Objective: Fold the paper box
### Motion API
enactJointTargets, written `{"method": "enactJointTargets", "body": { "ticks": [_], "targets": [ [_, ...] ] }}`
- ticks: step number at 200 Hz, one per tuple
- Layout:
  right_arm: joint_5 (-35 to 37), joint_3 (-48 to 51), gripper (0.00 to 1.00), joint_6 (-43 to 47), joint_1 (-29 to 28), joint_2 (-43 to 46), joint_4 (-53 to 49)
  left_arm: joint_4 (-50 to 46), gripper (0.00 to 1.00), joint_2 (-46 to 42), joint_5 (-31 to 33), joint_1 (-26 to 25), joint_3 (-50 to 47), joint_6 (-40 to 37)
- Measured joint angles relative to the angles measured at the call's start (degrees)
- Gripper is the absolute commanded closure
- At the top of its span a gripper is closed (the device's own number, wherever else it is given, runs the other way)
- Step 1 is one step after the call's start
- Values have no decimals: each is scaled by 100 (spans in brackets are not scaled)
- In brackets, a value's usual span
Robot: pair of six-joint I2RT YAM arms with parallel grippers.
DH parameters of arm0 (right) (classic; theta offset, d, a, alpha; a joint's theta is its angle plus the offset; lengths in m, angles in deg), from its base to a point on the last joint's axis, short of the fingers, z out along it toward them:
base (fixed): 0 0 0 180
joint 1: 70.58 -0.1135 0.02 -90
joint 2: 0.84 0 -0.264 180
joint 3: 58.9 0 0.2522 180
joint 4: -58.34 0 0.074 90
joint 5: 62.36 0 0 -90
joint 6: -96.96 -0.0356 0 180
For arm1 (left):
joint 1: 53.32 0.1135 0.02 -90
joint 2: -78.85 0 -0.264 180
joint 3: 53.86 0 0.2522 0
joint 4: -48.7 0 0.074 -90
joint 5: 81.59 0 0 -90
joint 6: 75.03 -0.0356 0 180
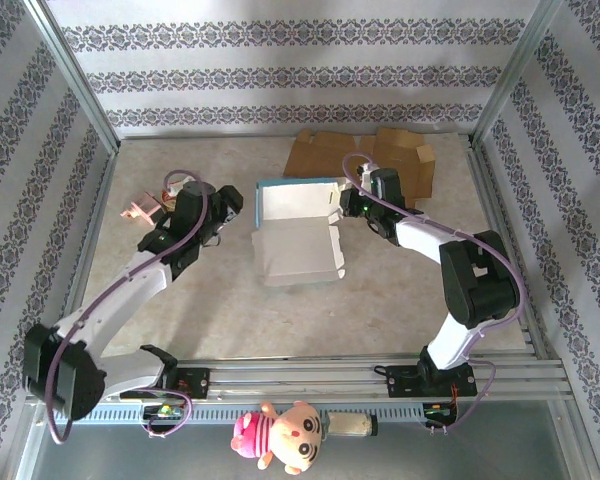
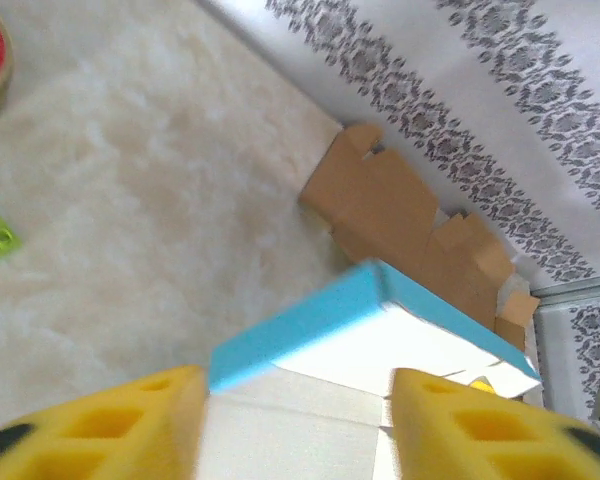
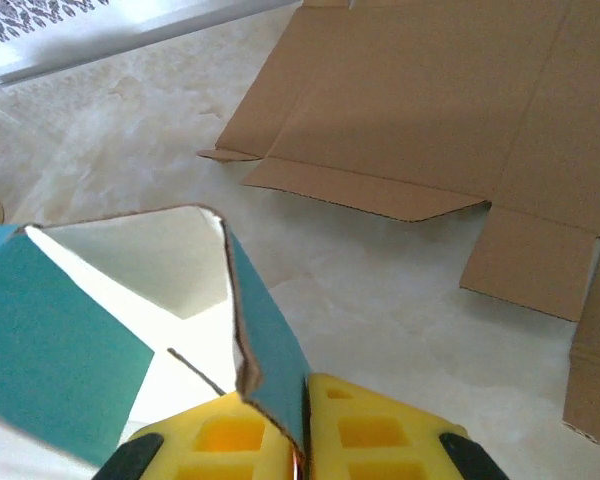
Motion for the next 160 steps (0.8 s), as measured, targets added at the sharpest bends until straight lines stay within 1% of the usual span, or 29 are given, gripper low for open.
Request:
{"method": "enactJointTargets", "body": {
  "ticks": [10,19,28,41,71,93,109,140,160],
  "targets": [
    [-9,0,89,0,-11,-46,33,-15,72,-72,160,-247,0,-118],
    [-20,0,89,2,-42,-96,42,31,79,-13,166,-461,0,-153],
    [-22,0,89,2,-52,-138,39,144,89,195,76,-669,0,-131],
    [-22,0,88,2,-52,-177,39,308,100,680,-118,-874,33,-157],
    [-20,0,88,26,-79,-177,42,343,100,2343,-535,-1163,466,-317],
    [-22,28,88,72,-79,-177,44,247,100,3095,-612,-1189,715,-466],
    [-22,52,87,103,-79,-177,39,175,100,3276,-610,-1154,745,-573],
    [-66,63,86,133,-79,-177,39,131,100,3292,-610,-1008,745,-699],
    [-85,63,86,160,-79,-177,37,295,100,3309,-1047,-754,726,-835]
  ]
}}
